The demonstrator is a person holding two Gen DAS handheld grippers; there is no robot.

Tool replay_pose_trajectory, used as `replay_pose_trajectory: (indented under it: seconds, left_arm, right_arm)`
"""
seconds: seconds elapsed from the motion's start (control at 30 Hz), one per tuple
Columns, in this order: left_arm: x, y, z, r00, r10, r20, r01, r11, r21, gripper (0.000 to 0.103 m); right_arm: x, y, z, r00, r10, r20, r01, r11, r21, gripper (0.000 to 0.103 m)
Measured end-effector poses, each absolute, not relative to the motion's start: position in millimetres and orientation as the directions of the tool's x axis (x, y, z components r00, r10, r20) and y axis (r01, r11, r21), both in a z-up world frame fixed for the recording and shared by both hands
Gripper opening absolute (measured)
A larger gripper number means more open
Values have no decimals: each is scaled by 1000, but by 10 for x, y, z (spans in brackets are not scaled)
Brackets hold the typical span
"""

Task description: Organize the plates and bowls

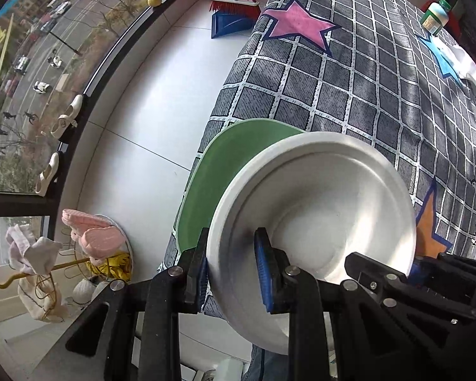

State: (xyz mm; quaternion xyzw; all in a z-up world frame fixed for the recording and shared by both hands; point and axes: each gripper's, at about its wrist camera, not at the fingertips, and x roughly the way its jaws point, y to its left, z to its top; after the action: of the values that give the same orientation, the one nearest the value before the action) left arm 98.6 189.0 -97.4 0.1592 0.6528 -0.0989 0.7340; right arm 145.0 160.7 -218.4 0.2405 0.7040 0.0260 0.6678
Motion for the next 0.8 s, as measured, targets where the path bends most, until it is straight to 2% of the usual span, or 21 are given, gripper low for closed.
replay_pose_trajectory:
  seconds: [0.13,0.33,0.4,0.53,0.57,0.6,0.67,0.7,0.73,0.77,0.8]
  left_arm:
    - [1042,1952,-891,155,53,-986,350,931,105,29]
    - [1125,2071,-1041,148,54,-988,335,937,101,29]
    - [1128,2074,-1076,158,57,-986,348,931,109,36]
    - [1132,2094,-1020,211,114,-971,342,922,182,71]
    - [1140,2123,-997,216,115,-970,335,924,184,77]
    - [1151,2162,-968,225,114,-968,324,928,184,79]
    - [1175,2260,-911,230,96,-968,303,938,166,86]
    - [1182,2293,-890,228,85,-970,298,942,152,90]
    - [1180,2321,-871,226,79,-971,295,944,145,96]
    - [1166,2331,-857,224,79,-971,297,944,145,103]
    - [1149,2331,-846,225,79,-971,304,941,147,103]
  right_arm:
    - [1550,1730,-2143,25,370,-929,286,888,361,22]
    - [1739,1933,-2287,20,357,-934,264,899,350,22]
    - [1779,2003,-2336,23,345,-938,252,906,340,22]
    - [1773,2038,-2317,39,324,-945,250,913,323,30]
    - [1762,2036,-2296,41,315,-948,251,915,315,33]
    - [1755,2033,-2260,50,300,-953,249,920,303,37]
    - [1677,1954,-2114,75,213,-974,234,946,224,73]
    - [1619,1895,-2023,100,185,-978,221,954,203,81]
    - [1602,1885,-1971,125,182,-975,213,955,206,87]
    - [1580,1865,-1924,139,189,-972,214,953,216,87]
    - [1567,1854,-1899,142,197,-970,219,950,224,87]
